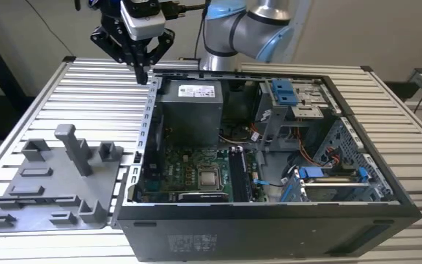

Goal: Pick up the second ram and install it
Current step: 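Reach for the second ram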

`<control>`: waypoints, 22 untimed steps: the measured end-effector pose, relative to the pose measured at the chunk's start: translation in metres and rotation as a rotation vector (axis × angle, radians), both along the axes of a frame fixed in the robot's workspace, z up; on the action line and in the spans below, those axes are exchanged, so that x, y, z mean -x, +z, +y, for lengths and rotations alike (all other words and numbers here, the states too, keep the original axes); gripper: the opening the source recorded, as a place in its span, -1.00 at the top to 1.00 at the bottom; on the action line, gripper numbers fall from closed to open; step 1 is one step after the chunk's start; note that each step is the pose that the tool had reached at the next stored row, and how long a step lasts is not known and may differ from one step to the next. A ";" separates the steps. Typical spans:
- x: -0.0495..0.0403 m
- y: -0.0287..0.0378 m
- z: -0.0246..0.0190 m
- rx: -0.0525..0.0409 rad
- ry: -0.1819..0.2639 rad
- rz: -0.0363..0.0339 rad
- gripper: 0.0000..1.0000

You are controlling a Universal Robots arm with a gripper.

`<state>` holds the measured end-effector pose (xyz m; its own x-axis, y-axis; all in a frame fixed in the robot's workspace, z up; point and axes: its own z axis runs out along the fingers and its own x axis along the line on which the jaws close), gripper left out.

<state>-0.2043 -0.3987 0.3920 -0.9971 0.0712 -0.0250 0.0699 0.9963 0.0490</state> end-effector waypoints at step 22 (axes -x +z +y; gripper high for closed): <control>0.0653 -0.0020 0.0000 0.0000 0.000 0.0000 0.79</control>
<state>-0.2696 -0.3987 0.3900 -0.9971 0.0712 -0.0251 0.0699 0.9963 0.0490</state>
